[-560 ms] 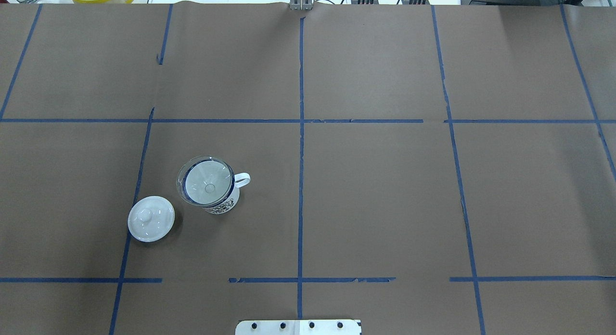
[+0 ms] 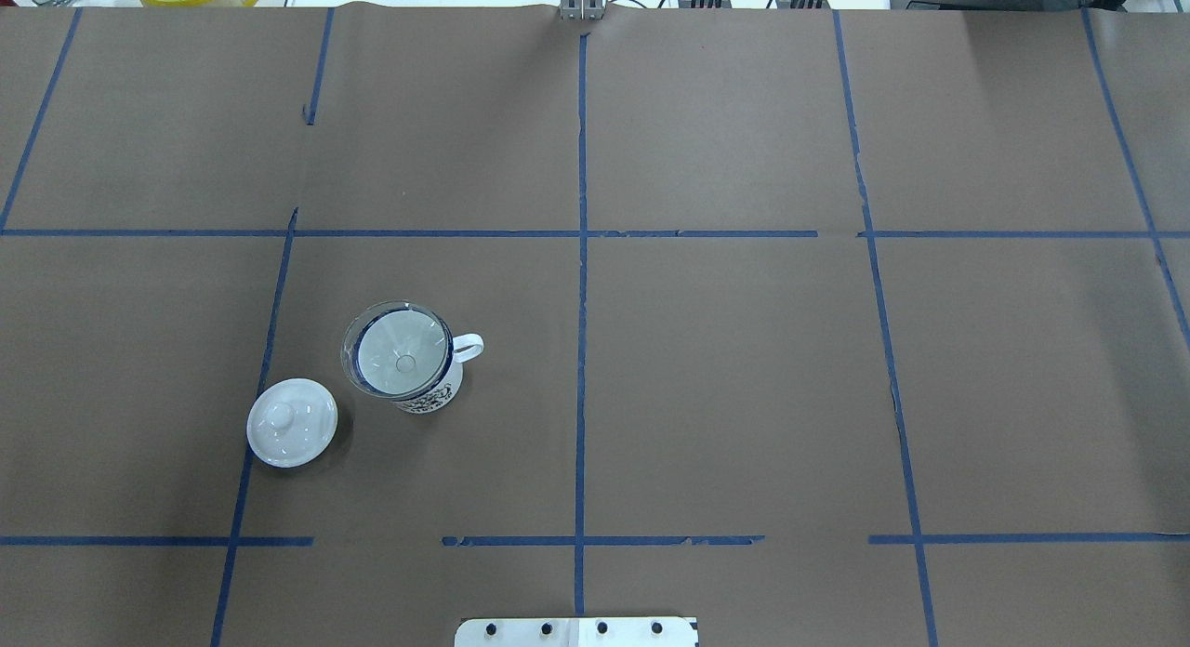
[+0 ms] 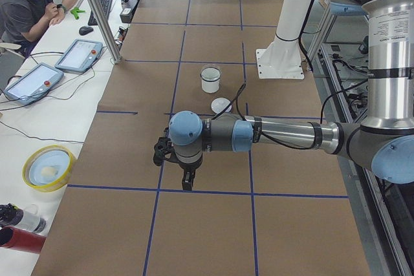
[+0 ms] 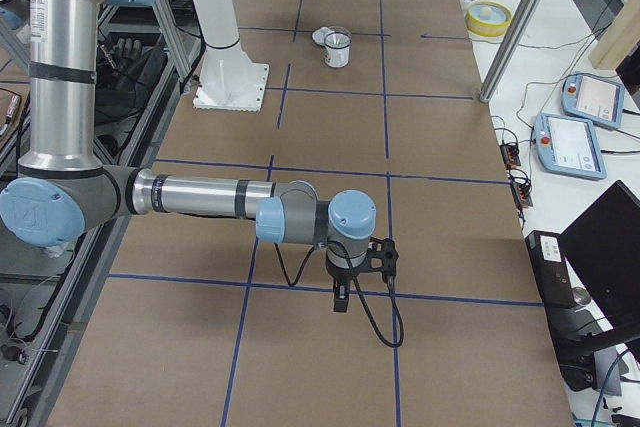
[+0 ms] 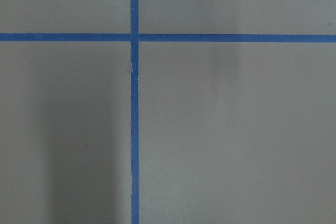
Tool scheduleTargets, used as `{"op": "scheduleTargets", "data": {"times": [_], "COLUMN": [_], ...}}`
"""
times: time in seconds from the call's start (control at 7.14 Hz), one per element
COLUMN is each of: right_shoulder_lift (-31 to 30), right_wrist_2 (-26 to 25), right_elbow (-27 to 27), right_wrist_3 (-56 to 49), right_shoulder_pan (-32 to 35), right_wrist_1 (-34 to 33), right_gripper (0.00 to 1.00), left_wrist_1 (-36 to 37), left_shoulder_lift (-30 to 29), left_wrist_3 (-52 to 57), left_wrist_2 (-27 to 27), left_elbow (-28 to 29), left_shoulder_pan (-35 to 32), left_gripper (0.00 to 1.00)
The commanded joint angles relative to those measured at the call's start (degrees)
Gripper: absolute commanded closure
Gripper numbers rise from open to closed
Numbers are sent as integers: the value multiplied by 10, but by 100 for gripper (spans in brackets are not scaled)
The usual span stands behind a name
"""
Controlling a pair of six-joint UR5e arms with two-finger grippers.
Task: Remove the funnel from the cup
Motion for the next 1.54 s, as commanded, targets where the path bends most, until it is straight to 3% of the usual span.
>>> {"op": "scheduleTargets", "data": {"times": [0.0,0.42,0.84,0.98,1.12,1.4], "right_shoulder_lift": [0,0,0,0,0,0], "right_wrist_2": [0,0,0,0,0,0], "right_elbow": [0,-1,0,0,-1,0], "right_wrist_3": [0,0,0,0,0,0], "right_shoulder_pan": [0,0,0,0,0,0], "right_wrist_1": [0,0,0,0,0,0], "right_gripper": [0,0,0,0,0,0], "left_wrist_1": [-1,-17,-166,-236,-241,-241], "left_shoulder_lift": [-20,-130,-139,-134,-137,-170], "left_wrist_3": [-1,-23,-269,-308,-350,-509], "left_wrist_2": [0,75,45,33,-8,19], "left_elbow": [-17,-5,-26,-51,-55,-103], "left_shoulder_pan": [2,0,2,42,81,204], "left_gripper": [0,0,0,0,0,0]}}
